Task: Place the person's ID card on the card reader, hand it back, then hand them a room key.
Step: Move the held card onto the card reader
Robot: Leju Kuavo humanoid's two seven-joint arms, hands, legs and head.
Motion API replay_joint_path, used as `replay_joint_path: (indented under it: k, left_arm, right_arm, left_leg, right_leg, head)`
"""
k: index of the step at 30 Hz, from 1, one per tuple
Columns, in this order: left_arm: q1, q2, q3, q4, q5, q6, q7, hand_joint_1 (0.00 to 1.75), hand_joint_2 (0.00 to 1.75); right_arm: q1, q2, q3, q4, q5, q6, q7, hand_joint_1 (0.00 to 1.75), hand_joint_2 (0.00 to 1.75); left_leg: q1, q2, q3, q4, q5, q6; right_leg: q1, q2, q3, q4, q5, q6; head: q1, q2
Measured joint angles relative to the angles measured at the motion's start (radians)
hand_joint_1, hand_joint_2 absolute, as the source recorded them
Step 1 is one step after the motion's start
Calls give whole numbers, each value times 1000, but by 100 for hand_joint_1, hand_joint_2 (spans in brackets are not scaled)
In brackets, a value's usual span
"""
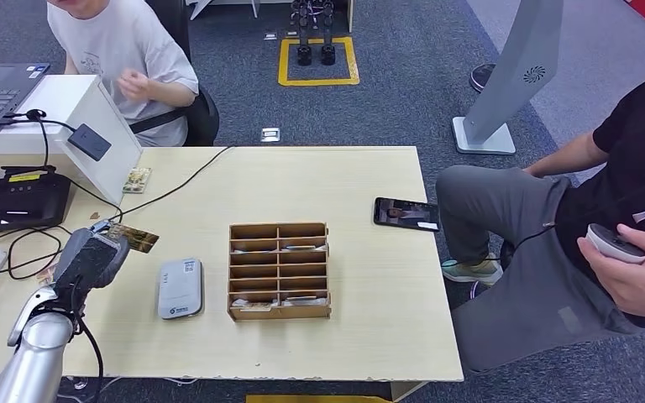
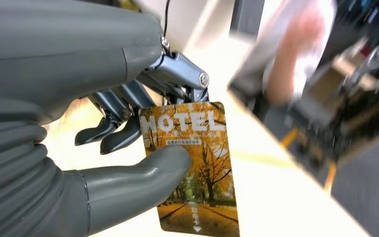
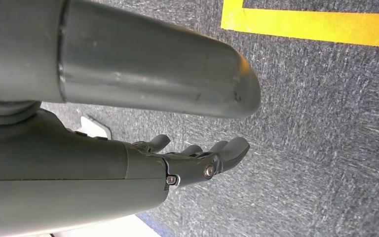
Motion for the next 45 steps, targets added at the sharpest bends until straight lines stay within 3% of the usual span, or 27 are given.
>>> replay_joint_path:
  k: [3,13,18,23,33,40,45]
  left_arm:
    - [40,-6,-9,-53,101,-76,56,175,175]
    - [119,20,-13,-144,229,-153,141,175,175]
    - [172,50,-21,-167,186,-129,177,175,175]
    - [175,42,-59,-162,94,-63,183,175,175]
    - [123,-37,-138,-90,48,-12,191,175,175]
    - [36,-108,-146,-19,142,44,211,175,175]
    - [-12,-142,-156,24,27,174,202,175,175]
  right_arm:
    - [2,1,-8,0,-1,-1,0,0,0]
    - [6,2,-25,1,1,-10,-7,0,0]
    - [7,5,-32,1,7,-16,-9,0,0]
    - [7,8,-33,1,8,-17,-6,0,0]
    - [6,13,-35,1,25,-17,-7,0,0]
    - [5,16,-41,1,41,-18,-7,0,0]
    - [4,17,-47,1,49,-16,-6,0,0]
  left_leg:
    - [0,0,0,0,0,0]
    - [0,1,0,0,0,0]
    - [0,0,0,0,0,0]
    - [0,0,-1,0,0,0]
    - [0,-1,-1,0,0,0]
    - [0,-1,-1,0,1,0]
    - [0,-1,-1,0,1,0]
  right_leg:
    - [0,0,0,0,0,0]
    - [0,1,-1,1,0,0]
    - [0,0,-1,1,0,0]
    - [0,-1,-1,1,0,0]
    - [0,-1,-1,1,1,0]
    - [0,-1,-1,1,1,0]
    - [0,-1,-1,1,1,0]
  head:
    - [0,0]
    - [0,0]
    - [0,0]
    - [0,0]
    - [0,0]
    - [0,0]
    - [0,0]
